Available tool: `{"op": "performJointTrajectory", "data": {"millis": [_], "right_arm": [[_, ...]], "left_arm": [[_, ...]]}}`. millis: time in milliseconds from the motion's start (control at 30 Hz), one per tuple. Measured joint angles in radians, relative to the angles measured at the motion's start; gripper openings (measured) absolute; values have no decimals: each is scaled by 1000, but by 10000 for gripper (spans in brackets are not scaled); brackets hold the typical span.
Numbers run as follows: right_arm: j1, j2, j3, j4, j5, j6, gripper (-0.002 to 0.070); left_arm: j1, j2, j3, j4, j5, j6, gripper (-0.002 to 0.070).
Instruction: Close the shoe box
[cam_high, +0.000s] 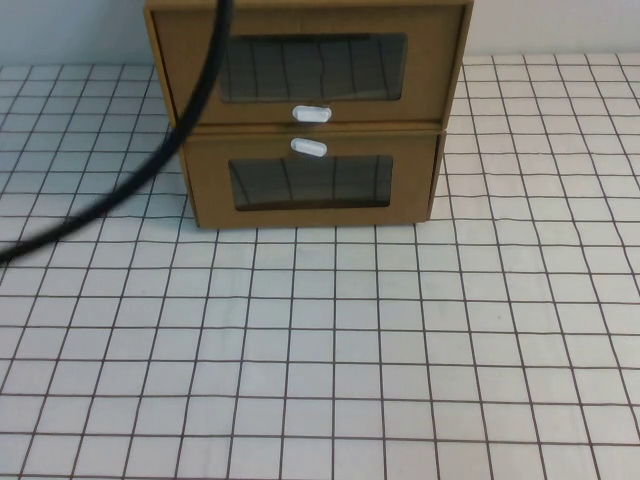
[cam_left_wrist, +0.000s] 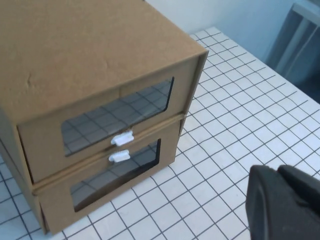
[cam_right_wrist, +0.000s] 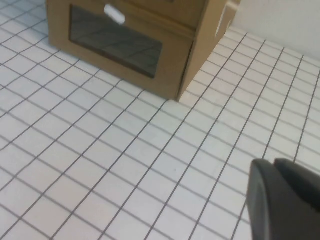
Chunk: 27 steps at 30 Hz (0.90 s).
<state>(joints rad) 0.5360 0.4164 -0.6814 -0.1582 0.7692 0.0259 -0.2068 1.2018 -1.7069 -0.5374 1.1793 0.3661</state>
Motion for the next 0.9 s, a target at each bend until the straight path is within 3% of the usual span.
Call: {"op": "performJointTrajectory", "data": {"millis": [200, 433, 700, 900], "right_arm": [[0, -159, 143, 50, -8, 2, -13], [0, -192, 193, 54, -13, 2, -13], [0, -192, 213, 55, 6, 2, -13], [0, -192, 213, 56, 7, 2, -13]], "left_arm": [[0, -310, 470, 0, -245, 22, -6], [0, -675, 932, -2, -506, 8, -6], [0, -976, 1220, -2, -617, 3, -6], [0, -1038, 1302, -2, -624, 3, -6]]}}
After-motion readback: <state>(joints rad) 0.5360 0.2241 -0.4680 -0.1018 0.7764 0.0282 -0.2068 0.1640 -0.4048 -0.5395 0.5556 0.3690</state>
